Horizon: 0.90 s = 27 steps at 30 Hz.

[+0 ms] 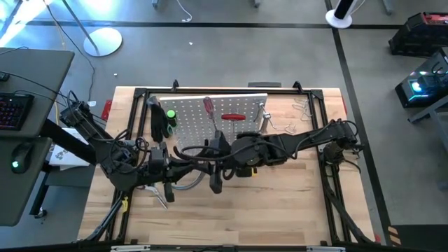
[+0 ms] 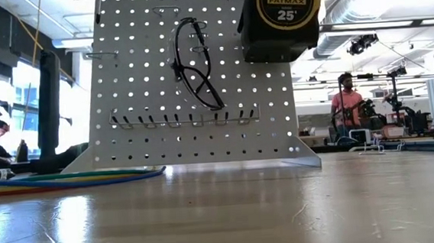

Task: Hang tools onto peg board
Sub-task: Hang the plier on the peg board

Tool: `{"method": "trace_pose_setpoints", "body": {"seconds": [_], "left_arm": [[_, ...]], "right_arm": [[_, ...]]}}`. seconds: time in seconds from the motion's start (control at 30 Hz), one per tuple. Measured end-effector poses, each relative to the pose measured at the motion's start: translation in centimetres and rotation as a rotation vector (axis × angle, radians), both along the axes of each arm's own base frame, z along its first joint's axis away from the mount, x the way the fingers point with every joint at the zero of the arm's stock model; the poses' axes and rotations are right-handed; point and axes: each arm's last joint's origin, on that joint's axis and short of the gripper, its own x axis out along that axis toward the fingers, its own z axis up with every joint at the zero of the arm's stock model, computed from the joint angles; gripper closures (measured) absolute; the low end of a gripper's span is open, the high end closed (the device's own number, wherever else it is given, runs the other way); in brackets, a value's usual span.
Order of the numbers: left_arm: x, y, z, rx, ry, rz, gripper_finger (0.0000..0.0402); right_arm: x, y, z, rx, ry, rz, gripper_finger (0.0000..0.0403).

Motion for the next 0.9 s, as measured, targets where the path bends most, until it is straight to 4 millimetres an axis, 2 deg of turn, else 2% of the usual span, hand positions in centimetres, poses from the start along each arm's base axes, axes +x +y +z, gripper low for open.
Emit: {"method": "trace_pose_setpoints", "body": {"seconds": [0.13,0.27,0.4,0.57,0.77,0.9], "left_arm": [[0.0,0.0,0.0,0.001,0.001,0.0,0.0379],[0.0,0.0,-0.2,-0.002,0.011,-0.004,0.0377],[-0.2,0.1,-0.6,-0.055,0.033,-0.016,0.0338],[-1.5,-0.1,-1.0,-0.181,0.083,-0.088,0.0295],[-3.6,-1.0,-0.9,-0.214,0.089,-0.115,0.0287],[-4.9,-1.3,-0.5,-0.212,0.051,-0.089,0.0286]], "right_arm": [[0.0,0.0,-0.1,-0.003,0.01,-0.001,0.0327],[-0.1,0.0,-0.3,-0.023,0.034,0.008,0.0379],[-0.2,-0.1,-0.4,-0.061,0.049,-0.001,0.0379],[-0.6,0.2,-0.9,-0.114,0.104,-0.051,0.0379],[-1.7,1.5,-1.1,-0.154,0.152,-0.137,0.0379],[-1.7,2.0,-1.4,-0.169,0.158,-0.151,0.0379]]}}
